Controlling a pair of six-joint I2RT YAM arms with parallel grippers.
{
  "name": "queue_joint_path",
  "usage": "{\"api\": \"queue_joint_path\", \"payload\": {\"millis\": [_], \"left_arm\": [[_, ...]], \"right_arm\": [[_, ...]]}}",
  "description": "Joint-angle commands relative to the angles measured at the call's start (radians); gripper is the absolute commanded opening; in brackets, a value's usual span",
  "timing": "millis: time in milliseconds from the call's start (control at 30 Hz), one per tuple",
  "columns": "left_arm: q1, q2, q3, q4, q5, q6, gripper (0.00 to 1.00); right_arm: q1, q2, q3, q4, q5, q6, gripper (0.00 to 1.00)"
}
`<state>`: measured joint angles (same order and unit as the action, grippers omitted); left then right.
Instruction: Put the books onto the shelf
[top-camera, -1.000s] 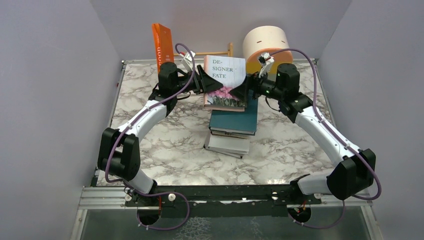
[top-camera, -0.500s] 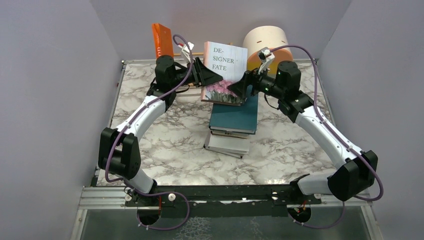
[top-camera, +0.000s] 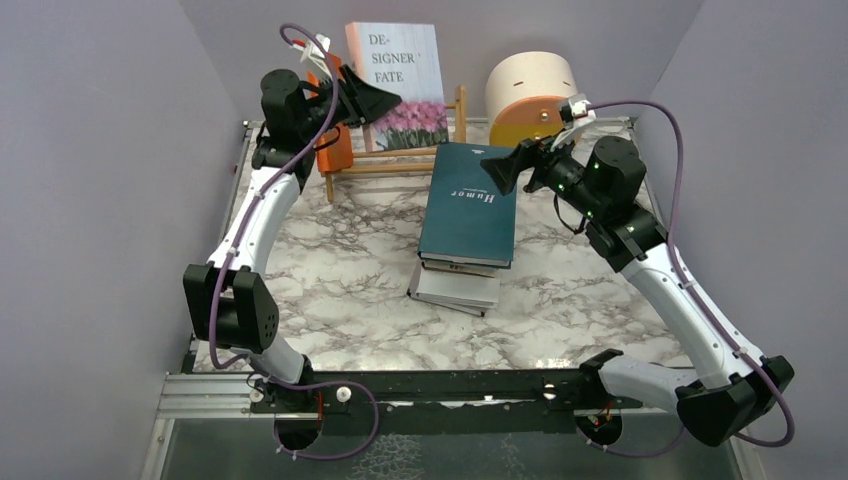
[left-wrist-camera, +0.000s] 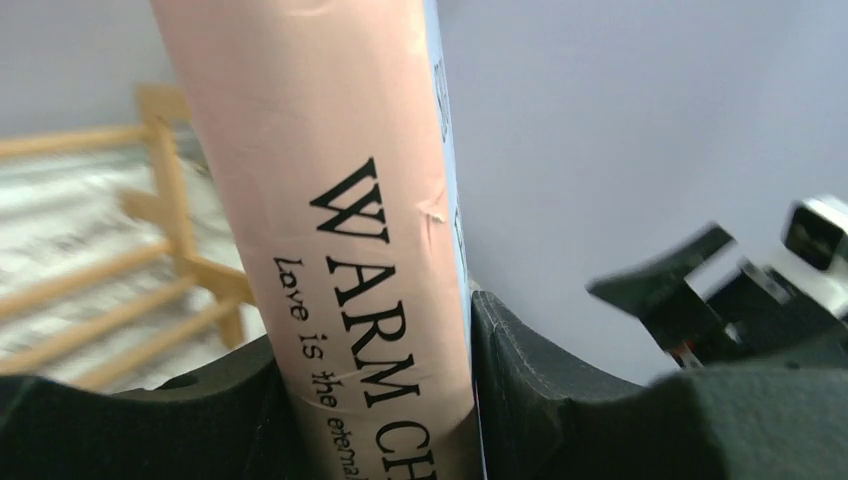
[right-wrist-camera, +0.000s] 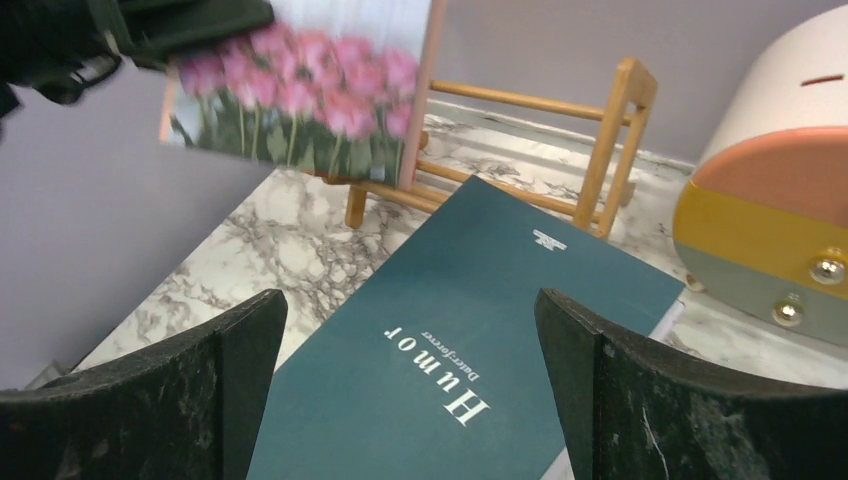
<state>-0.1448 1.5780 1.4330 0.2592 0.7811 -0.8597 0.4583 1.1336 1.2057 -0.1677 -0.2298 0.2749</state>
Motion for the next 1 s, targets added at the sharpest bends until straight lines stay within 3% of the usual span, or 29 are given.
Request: {"api": "queue_joint_path", "payload": {"millis": [0, 200, 500, 667, 967], "left_arm": [[-0.005, 0.027, 0.243, -0.325, -0.298, 0.284, 0.0], [-0.007, 0.088, 0.377, -0.435, -0.551, 0.438, 0.0], [-0.043, 0.2, 0.37, -0.421, -0.85, 0.61, 0.0], [-0.065, 0.25, 0.339, -0.353, -0.932, 0.695, 0.0], [-0.065, 0.345, 0.339, -0.376, -0.995, 0.735, 0.0]], "right_arm": [[0.003, -0.028, -0.043, -0.049, 0.093, -0.018, 0.93], [0.003, -0.041, -0.076, -0.044, 0.082, -0.012, 0.93], [0.003, -0.035, -0.093, -0.033, 0.056, -0.012, 0.93], [0.003, -0.026, -0.109, -0.024, 0.052, -0.014, 0.93], [0.003, -0.016, -0.126, -0.015, 0.043, -0.012, 0.93]]}}
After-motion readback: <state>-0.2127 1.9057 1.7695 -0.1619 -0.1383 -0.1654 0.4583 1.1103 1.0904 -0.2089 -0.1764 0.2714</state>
